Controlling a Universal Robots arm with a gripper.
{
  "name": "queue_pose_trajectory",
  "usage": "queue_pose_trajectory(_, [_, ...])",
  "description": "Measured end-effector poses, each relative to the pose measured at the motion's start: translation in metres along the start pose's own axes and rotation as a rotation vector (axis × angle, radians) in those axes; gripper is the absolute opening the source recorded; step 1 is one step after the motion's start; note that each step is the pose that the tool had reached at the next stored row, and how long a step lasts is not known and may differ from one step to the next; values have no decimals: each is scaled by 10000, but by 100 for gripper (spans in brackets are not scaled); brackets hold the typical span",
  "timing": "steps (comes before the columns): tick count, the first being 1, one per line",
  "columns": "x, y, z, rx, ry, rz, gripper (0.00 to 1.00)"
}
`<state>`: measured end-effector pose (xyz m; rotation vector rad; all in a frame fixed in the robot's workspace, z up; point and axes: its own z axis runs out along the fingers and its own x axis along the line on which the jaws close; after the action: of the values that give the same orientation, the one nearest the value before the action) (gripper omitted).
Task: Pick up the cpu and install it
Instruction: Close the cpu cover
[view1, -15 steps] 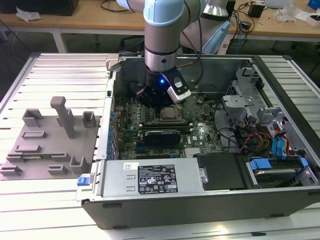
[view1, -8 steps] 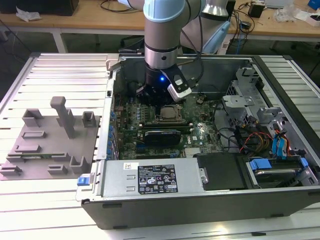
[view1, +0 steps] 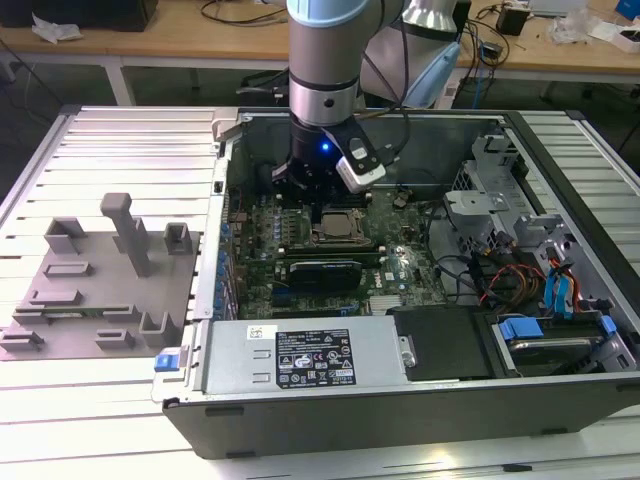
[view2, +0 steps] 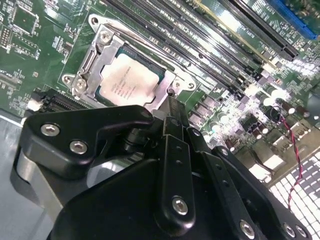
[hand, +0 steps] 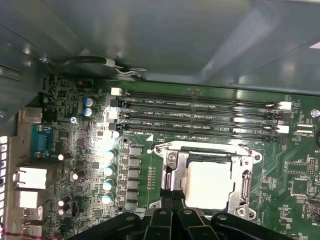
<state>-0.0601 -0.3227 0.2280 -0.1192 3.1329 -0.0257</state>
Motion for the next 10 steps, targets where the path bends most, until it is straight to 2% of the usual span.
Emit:
queue_pose_trajectory(4, [0,0,-3,3,-13,0,11])
queue_pose_trajectory(5, [0,-1,-2,8,-56,0,11])
queue_pose_trajectory(7, [-2,0,4,30,-241,4,11])
queue_pose_trajectory(8, [-7,-1,5,37,-270,1,11])
queue_pose_trajectory(10, [-31,-6,6,42,-282,2,11])
